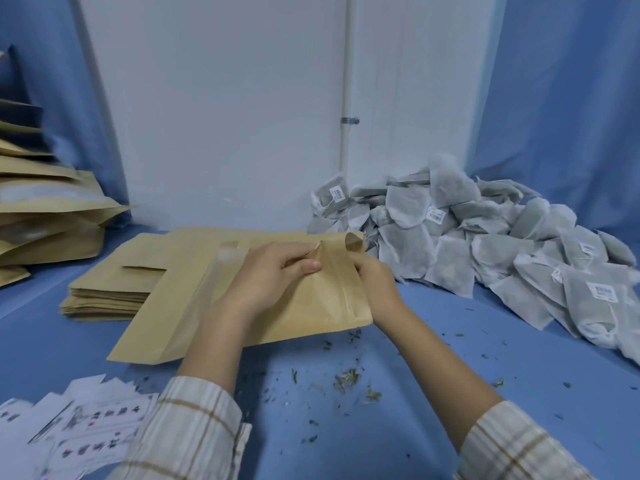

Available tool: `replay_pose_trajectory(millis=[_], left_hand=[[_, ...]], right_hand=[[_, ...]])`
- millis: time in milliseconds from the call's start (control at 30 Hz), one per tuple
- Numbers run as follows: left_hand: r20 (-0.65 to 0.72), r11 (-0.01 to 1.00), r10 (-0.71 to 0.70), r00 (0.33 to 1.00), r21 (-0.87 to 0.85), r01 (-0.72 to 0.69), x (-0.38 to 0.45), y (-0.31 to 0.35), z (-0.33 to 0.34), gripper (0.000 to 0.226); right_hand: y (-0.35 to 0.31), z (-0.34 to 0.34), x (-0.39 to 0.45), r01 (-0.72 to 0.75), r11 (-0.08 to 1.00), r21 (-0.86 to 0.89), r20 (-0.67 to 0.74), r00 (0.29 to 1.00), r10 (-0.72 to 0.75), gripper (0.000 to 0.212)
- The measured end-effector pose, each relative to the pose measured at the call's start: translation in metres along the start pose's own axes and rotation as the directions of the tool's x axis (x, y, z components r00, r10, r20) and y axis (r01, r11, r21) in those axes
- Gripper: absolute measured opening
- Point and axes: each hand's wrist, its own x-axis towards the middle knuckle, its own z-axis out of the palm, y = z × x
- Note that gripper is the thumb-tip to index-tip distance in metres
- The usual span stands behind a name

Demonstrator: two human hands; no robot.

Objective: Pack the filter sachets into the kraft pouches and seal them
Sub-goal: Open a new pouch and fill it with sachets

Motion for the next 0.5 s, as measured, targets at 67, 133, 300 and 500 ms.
replay_pose_trajectory(millis=[67,133,300,500], left_hand=[[-0.069,1.0,-0.024,0.997,0.002,0.025,0.007,-0.011,0.007,0.023],[-0.151,0.998,-0.039,0.988,0.052,0.047,0.011,-0.024,0.011,0.023],[-0.259,0.993,-0.032,0.965,0.099,0.059,0.025,-0.042,0.01,0.022],[-0.223,0.985,-0.013,0.975,0.162,0.051,0.031,-0.048,0.016,0.029]], right_hand=[[0.012,-0.001,0.005,0.116,0.987,-0.109,-0.067,0.99,-0.124,0.029],[0.03,-0.001,0.017,0.131,0.971,-0.202,-0.227,0.958,-0.176,0.023],[0.088,-0.008,0.04,-0.191,0.756,-0.626,-0.392,0.915,-0.094,0.032],[0.11,-0.015,0.056,-0.189,0.631,-0.752,-0.255,0.967,-0.014,0.054]])
